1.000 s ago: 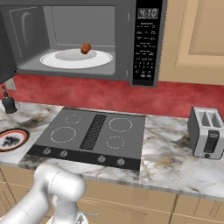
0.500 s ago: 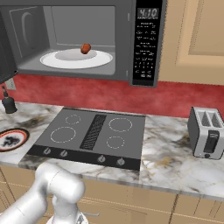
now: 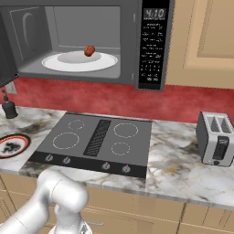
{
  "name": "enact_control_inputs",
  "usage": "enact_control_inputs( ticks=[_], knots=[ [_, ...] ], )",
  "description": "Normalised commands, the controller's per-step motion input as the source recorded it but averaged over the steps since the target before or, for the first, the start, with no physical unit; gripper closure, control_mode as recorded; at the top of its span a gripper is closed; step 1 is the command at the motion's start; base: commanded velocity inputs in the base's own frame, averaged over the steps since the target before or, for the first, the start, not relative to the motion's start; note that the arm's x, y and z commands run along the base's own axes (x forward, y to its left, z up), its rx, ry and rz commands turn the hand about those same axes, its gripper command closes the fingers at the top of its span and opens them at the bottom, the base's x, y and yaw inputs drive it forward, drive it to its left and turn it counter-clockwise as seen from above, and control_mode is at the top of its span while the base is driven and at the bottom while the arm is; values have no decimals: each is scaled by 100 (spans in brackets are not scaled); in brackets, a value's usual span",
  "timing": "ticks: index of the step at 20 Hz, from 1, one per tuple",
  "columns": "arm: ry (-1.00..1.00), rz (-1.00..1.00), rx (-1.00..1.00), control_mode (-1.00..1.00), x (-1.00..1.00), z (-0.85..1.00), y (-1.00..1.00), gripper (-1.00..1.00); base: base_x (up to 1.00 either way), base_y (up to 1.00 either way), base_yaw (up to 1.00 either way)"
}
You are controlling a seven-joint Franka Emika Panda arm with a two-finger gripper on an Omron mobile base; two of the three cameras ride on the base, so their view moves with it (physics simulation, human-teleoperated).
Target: Pick the sweet potato from the counter and place it in the microwave. Then turn on the microwave.
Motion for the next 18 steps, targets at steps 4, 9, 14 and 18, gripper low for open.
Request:
enact_control_inputs(
  ticks=[4, 9, 14, 18],
  knots=[
    [0, -1, 0, -100, -65, 51, -46, 100, 0, 0, 0],
    [0, -1, 0, -100, -60, 42, -61, 100, 0, 0, 0],
    [0, -3, 0, -100, -47, 39, -77, 100, 0, 0, 0],
    [1, -4, 0, -100, -27, 43, -77, 100, 0, 0, 0]
  ],
)
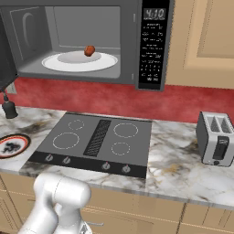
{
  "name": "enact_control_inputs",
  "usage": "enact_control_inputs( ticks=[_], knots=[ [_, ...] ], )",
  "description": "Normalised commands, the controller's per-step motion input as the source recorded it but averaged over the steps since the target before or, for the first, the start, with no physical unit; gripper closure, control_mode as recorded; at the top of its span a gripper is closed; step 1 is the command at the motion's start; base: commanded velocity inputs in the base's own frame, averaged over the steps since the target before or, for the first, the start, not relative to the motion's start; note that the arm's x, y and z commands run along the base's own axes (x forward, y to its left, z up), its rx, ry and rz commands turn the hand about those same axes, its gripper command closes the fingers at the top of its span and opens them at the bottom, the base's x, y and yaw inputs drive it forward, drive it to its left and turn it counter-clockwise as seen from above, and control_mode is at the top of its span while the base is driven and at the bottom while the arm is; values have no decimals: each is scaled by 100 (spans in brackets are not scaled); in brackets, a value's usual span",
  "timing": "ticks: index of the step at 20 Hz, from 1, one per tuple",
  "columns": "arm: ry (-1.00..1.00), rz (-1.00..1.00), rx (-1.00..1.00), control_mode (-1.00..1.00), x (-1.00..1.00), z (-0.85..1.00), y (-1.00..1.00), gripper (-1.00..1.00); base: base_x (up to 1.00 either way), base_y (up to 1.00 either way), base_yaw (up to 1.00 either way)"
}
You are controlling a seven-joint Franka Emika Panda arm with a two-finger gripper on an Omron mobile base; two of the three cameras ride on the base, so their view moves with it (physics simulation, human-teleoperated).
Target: Pick the sweet potato from the counter and place it in the microwave. Then turn on the microwave.
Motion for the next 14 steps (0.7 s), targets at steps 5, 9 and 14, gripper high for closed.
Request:
enact_control_inputs(
  ticks=[5, 9, 14],
  knots=[
    [4, -5, 1, -100, -11, 46, -64, 100, 0, 0, 0],
    [12, -3, 5, -100, 0, 46, -48, 100, 0, 0, 0],
    [12, 0, 2, -100, 0, 40, -49, 100, 0, 0, 0]
  ],
)
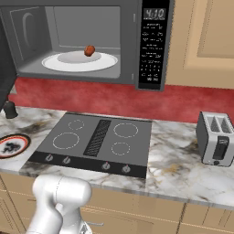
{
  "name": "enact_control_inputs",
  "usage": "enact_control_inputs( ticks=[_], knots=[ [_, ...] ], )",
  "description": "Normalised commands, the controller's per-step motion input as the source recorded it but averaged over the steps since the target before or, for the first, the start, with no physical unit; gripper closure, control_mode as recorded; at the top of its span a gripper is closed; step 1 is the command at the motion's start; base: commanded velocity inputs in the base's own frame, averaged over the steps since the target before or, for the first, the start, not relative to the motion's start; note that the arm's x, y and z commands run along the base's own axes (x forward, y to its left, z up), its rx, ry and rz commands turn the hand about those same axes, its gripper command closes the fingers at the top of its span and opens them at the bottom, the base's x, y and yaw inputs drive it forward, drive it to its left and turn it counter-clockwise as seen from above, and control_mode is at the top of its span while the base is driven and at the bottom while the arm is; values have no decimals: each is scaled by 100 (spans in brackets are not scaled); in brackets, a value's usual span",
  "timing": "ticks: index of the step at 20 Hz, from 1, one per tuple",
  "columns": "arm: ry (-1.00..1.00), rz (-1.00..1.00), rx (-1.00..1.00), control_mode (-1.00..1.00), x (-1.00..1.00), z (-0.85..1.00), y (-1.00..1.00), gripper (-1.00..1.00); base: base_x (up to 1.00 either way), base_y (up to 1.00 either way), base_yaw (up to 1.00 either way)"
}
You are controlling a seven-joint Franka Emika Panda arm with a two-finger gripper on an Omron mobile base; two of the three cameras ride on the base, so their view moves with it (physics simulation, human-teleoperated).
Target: Pick the sweet potato from the counter and place it in the microwave. Then turn on the microwave.
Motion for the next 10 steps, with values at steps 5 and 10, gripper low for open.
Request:
enact_control_inputs(
  ticks=[5, 10],
  knots=[
    [12, 0, 0, -100, 1, 21, -60, 100, 0, 0, 0],
    [20, 0, 12, -100, 11, 7, -70, 100, 0, 0, 0]
  ],
)
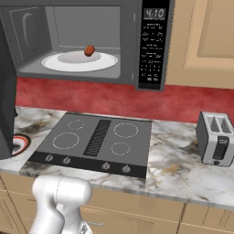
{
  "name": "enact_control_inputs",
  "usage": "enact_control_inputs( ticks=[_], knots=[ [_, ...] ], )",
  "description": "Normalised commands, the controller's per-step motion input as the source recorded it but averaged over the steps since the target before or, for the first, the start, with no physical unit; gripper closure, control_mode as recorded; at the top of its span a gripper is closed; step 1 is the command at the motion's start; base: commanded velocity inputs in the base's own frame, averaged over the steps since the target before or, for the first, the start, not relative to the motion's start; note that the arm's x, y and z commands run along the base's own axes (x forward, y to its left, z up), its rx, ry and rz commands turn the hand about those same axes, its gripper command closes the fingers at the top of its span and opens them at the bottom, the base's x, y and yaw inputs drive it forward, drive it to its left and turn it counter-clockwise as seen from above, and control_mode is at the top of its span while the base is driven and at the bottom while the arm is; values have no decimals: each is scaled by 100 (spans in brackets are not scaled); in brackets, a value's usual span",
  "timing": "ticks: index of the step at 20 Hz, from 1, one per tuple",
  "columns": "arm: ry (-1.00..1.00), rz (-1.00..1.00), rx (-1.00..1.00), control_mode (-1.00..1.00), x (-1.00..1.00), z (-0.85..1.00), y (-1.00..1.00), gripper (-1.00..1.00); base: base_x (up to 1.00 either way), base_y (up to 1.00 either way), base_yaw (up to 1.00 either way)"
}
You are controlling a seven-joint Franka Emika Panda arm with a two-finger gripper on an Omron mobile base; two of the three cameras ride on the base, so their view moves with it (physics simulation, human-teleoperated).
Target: Pick the sweet potato from the counter and place it in the microwave. Then turn on the microwave.
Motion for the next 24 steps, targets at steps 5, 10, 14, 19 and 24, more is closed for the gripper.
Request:
enact_control_inputs(
  ticks=[5, 10, 14, 19, 24],
  knots=[
    [25, 2, 25, -100, 20, 7, -67, 100, 0, 0, 0],
    [29, 7, 33, -100, 32, 15, -58, 100, 0, 0, 0],
    [28, 12, 30, -100, 39, 19, -49, 100, 0, 0, 0],
    [22, 20, 19, -100, 38, 11, -38, 100, 0, 0, 0],
    [13, 33, 13, -100, 53, 0, -35, 100, 0, 0, 0]
  ],
)
